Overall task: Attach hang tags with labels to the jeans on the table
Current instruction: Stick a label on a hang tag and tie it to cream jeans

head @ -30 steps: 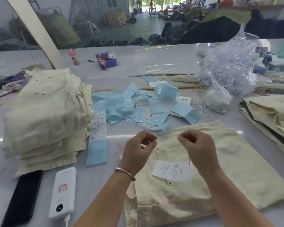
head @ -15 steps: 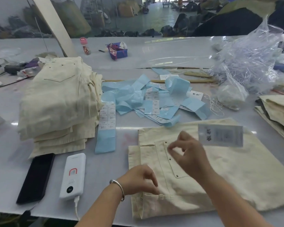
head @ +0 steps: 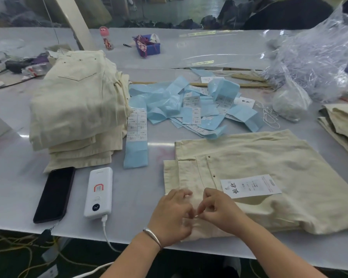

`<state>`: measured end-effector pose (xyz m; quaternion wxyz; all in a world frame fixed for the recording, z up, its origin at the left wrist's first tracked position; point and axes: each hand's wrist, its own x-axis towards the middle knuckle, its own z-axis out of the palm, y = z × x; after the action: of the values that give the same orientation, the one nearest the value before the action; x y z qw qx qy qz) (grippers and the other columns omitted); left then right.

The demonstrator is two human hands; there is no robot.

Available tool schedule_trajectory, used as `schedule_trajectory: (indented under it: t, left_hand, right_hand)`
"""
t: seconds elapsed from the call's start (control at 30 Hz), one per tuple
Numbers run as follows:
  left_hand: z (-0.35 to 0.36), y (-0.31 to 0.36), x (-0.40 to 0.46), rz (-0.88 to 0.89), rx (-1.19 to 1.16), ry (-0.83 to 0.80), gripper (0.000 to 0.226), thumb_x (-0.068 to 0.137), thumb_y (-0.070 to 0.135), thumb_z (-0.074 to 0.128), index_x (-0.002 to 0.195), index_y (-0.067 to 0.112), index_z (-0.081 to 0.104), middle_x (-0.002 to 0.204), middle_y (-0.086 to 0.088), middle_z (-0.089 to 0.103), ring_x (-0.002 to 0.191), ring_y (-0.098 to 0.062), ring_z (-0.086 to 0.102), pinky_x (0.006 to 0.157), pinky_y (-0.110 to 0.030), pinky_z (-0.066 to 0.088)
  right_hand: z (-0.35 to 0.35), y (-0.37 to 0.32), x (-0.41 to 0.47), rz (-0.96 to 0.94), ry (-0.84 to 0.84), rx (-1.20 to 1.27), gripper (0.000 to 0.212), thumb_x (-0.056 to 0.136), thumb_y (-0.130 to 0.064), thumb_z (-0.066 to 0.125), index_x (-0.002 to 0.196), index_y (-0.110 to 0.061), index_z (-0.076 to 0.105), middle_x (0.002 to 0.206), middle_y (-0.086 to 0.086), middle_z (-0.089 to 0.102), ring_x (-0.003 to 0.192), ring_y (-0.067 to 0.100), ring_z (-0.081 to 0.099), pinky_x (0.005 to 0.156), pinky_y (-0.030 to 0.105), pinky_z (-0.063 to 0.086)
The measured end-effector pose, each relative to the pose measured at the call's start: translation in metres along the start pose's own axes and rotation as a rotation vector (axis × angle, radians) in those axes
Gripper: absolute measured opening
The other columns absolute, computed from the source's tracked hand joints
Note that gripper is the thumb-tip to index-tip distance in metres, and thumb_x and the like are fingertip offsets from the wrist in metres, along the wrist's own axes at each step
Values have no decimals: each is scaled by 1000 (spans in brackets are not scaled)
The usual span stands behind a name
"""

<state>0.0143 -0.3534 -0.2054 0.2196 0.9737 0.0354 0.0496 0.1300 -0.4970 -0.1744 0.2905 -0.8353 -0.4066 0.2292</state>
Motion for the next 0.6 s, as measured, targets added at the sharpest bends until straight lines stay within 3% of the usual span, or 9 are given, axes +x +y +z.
schedule_trajectory:
  t: [0.1,0.3,0.4,0.47,0.6]
  left_hand:
    - [2,6,-8,-31,14,141,10,62,34,68,70,28,64,111,8,58,104,-15,55,81,-25,39]
    - [-2,17,-19,-45,-40,413,2,74,30,67,72,29,68,66,14,56,65,-3,51,60,-27,45]
    - [3,28,-23,-198,-163,453,10,71,30,75,73,27,65,53,13,53,48,-2,48,49,-13,37]
    - [10,32,-25,-313,-224,479,17,71,33,76,68,26,61,50,14,52,45,-2,45,46,-6,30]
    - [18,38,-27,-409,-396,486,8,74,25,81,71,27,75,55,28,57,55,4,57,54,-7,41]
  right_hand:
    - [3,-1,3,-7,-10,-68,4,80,-21,73,79,-18,76,74,-9,40,69,4,41,66,22,33]
    - [-2,-3,12,-31,-109,-86,5,81,-23,69,79,-24,74,76,-9,41,70,1,42,67,19,35]
    - [-7,-1,16,-59,-214,-91,5,81,-24,70,82,-26,74,78,-10,41,75,3,43,70,18,37]
    - [-9,0,18,-71,-271,-80,7,80,-20,71,83,-25,75,79,-11,42,79,5,44,71,19,39]
    - [-14,6,20,-39,-314,92,12,76,-12,73,75,-24,74,79,-10,45,69,3,46,66,16,37]
